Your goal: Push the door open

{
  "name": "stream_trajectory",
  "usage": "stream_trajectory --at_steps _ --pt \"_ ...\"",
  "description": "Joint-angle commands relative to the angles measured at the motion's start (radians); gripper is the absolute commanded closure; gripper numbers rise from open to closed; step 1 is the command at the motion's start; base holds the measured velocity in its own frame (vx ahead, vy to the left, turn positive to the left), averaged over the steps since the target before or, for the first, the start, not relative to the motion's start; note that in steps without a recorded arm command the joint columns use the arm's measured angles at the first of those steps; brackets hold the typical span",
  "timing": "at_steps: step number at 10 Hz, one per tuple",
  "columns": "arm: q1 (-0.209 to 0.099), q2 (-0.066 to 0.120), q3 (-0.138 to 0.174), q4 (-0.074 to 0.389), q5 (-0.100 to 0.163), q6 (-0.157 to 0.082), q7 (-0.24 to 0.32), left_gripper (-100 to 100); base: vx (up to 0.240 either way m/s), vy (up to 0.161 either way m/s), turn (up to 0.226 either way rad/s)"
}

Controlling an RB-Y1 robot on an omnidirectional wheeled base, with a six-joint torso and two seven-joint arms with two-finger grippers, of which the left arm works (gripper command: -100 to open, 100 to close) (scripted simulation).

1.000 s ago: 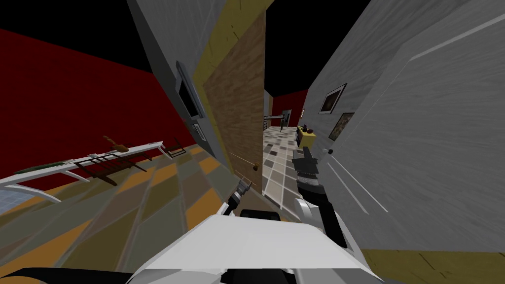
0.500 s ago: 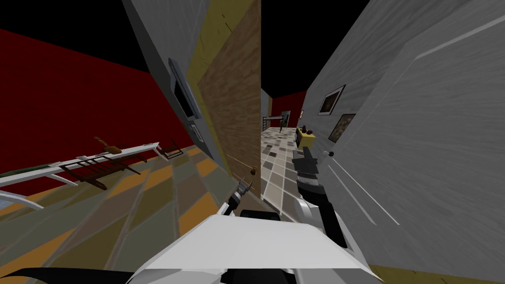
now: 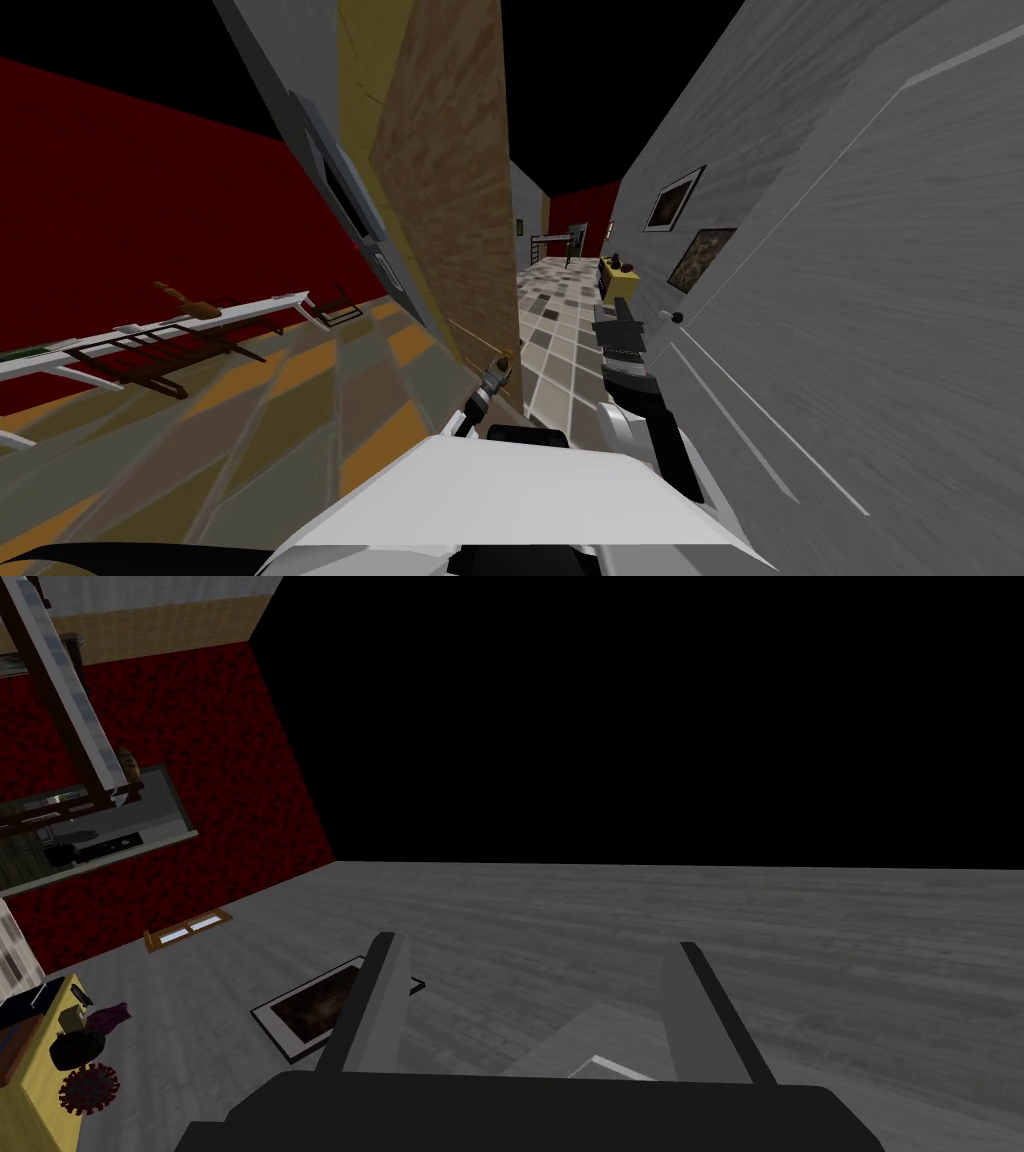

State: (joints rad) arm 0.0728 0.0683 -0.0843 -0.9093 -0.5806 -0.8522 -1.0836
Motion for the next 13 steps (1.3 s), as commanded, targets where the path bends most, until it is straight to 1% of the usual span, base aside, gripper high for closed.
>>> stream_trajectory --at_steps 1,2,7,8,13 --pt "0.000 0.000 0.000 0.000 0.000 0.000 0.000 -100 0.071 -0.037 0.003" --pt "0.000 0.000 0.000 0.000 0.000 0.000 0.000 100 -0.007 0.004 0.004" --pt "0.000 0.000 0.000 0.000 0.000 0.000 0.000 100 -0.006 0.005 -0.007" --pt "-0.005 0.000 0.001 -0.001 0.010 0.004 0.028 100 0.020 -0.011 -0.024" --pt "-0.006 0.003 0.005 0.001 0.043 0.007 0.122 100 0.026 -0.021 -0.016"
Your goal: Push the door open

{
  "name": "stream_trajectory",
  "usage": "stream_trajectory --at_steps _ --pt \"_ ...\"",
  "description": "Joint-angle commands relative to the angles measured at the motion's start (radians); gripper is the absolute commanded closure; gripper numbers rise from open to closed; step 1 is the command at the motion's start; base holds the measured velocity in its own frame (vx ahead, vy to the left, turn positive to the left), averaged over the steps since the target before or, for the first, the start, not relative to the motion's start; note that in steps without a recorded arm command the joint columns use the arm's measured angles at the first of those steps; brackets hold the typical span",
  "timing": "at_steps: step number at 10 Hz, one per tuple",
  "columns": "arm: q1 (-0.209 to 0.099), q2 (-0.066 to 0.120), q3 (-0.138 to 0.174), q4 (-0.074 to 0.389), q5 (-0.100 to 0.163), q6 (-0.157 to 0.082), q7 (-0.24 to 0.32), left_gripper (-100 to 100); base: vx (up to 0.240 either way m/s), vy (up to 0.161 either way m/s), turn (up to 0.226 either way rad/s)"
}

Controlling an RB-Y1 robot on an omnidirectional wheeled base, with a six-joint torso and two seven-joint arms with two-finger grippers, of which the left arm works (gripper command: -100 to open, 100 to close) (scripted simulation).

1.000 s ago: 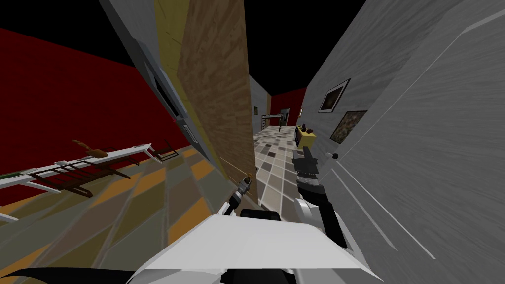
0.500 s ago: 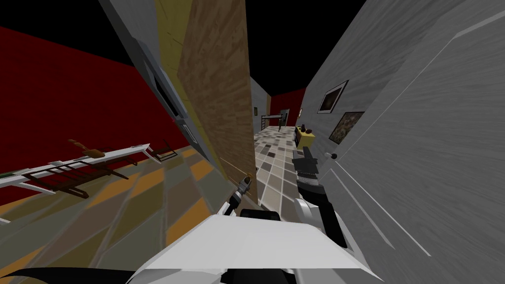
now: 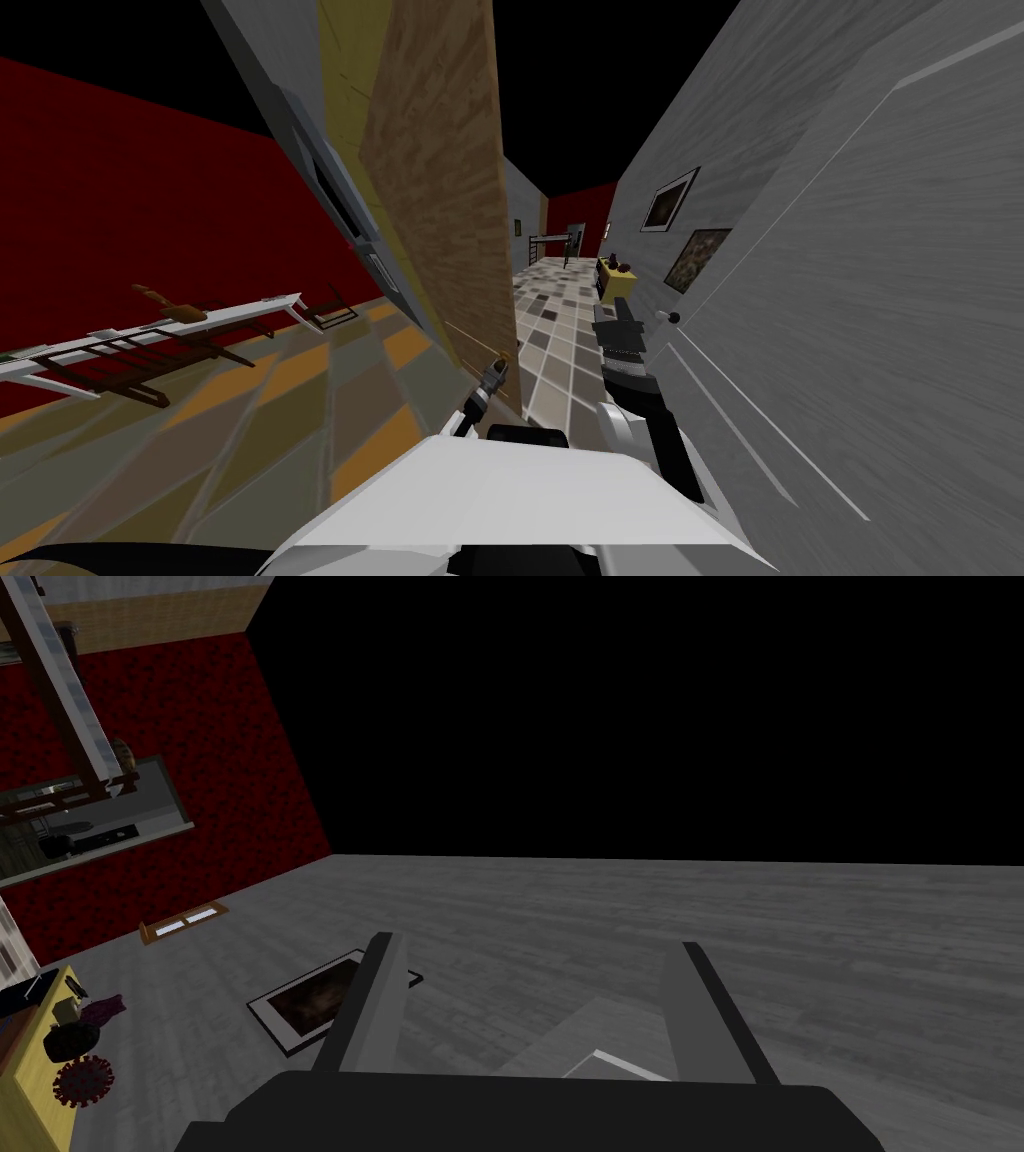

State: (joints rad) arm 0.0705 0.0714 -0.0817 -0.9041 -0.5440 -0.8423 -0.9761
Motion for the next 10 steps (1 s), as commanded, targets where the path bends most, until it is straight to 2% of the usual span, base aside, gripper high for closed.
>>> stream_trajectory --at_steps 1,10 --pt "-0.004 0.000 0.003 -0.004 0.013 -0.002 0.036 100 0.035 -0.022 -0.017" --pt "-0.006 0.006 0.013 0.001 0.096 0.007 0.274 100 0.039 -0.026 -0.025"
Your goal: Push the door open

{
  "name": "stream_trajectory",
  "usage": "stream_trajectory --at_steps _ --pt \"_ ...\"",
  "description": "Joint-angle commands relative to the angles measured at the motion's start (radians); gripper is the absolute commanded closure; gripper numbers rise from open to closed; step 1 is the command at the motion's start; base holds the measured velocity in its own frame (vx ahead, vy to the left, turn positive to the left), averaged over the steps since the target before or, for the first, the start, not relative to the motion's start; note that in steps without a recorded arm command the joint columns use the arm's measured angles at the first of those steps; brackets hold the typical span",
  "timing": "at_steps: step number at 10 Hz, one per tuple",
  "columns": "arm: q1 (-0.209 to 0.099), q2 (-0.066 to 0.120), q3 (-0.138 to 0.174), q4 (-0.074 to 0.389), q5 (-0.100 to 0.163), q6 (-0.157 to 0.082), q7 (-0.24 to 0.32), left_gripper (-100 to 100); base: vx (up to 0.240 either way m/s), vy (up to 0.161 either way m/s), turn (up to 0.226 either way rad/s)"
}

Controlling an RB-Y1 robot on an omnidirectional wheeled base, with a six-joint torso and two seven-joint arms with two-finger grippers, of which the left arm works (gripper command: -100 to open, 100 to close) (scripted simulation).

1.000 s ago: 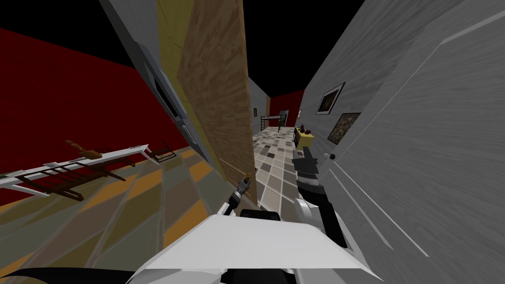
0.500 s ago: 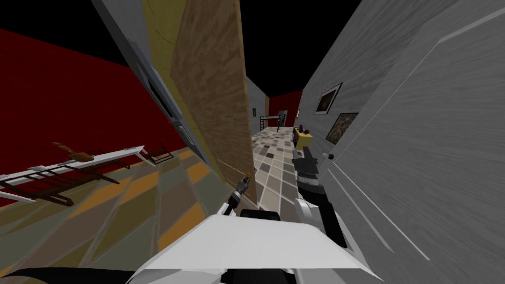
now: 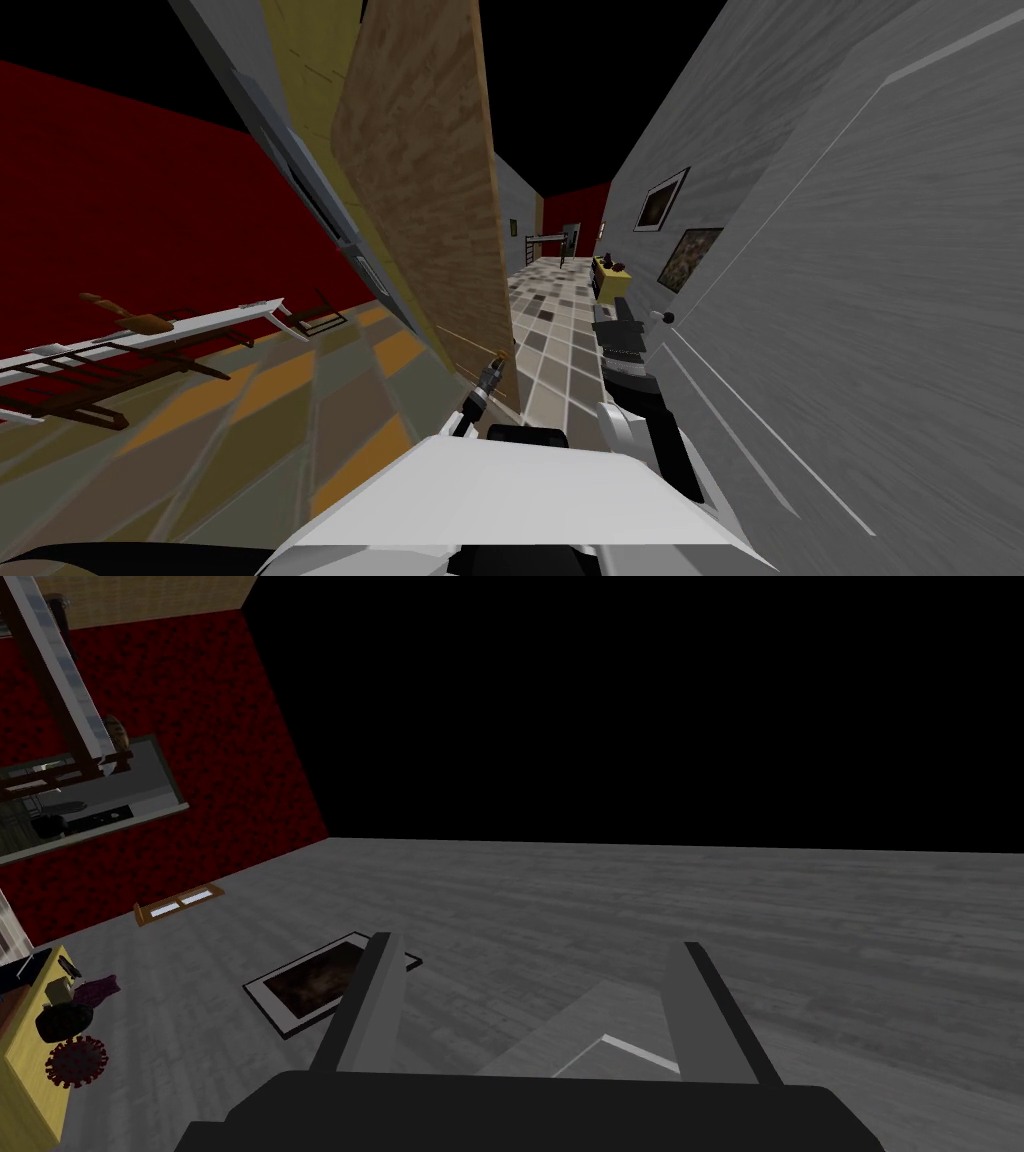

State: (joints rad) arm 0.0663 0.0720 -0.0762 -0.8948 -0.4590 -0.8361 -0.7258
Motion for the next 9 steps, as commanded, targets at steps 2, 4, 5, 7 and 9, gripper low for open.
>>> stream_trajectory --at_steps 2,4,5,7,9 --pt "-0.002 0.006 0.009 -0.008 0.022 0.002 0.067 100 0.028 -0.016 -0.012" --pt "-0.003 0.007 0.010 -0.007 0.035 0.004 0.105 100 0.037 -0.022 -0.024" --pt "-0.003 0.007 0.012 -0.007 0.049 0.005 0.140 100 0.031 -0.022 -0.018" --pt "-0.004 0.008 0.014 -0.006 0.062 0.007 0.184 100 0.027 -0.020 -0.016" --pt "-0.004 0.009 0.015 -0.005 0.076 0.008 0.224 100 0.037 -0.020 -0.022"
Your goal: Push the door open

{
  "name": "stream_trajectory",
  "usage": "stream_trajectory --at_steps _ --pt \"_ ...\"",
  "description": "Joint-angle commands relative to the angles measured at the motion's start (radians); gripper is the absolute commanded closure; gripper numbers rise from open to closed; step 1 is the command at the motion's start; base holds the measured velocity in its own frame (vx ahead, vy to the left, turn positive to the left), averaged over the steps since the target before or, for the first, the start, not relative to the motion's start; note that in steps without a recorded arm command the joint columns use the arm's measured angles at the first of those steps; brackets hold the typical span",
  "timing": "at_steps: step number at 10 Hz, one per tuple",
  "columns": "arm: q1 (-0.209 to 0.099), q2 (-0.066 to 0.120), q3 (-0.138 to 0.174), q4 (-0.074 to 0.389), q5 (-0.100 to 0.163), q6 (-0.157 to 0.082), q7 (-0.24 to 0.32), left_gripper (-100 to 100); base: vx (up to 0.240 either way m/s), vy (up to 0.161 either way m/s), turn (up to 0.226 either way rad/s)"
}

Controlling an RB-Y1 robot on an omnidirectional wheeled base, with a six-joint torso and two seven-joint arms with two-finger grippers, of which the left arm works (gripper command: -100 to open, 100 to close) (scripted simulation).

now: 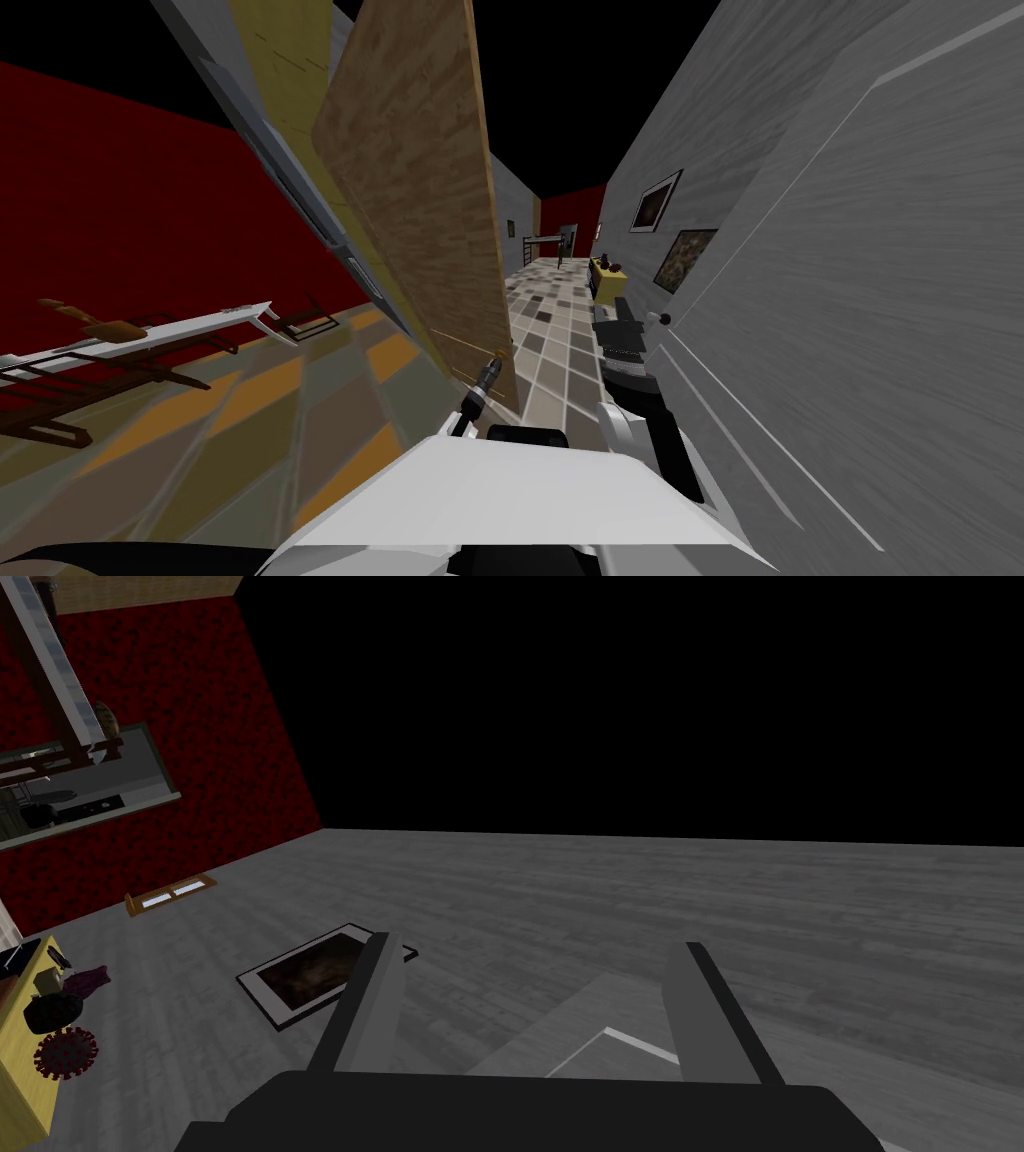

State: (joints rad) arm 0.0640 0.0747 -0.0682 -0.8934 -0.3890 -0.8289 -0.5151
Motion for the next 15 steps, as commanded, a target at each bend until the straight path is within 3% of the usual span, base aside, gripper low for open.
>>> stream_trajectory --at_steps 1,4,9,14,15 --pt "-0.002 0.006 0.009 -0.006 0.019 0.002 0.050 100 0.042 -0.022 -0.020" --pt "-0.003 0.007 0.011 -0.005 0.034 0.004 0.094 100 0.025 -0.017 -0.015" --pt "-0.004 0.009 0.018 -0.002 0.093 0.010 0.245 100 0.040 -0.021 -0.024" --pt "-0.005 0.010 0.021 -0.001 0.125 0.014 0.341 100 0.033 -0.018 -0.013" --pt "-0.006 0.010 0.023 0.000 0.141 0.016 0.382 100 0.031 -0.013 -0.023"
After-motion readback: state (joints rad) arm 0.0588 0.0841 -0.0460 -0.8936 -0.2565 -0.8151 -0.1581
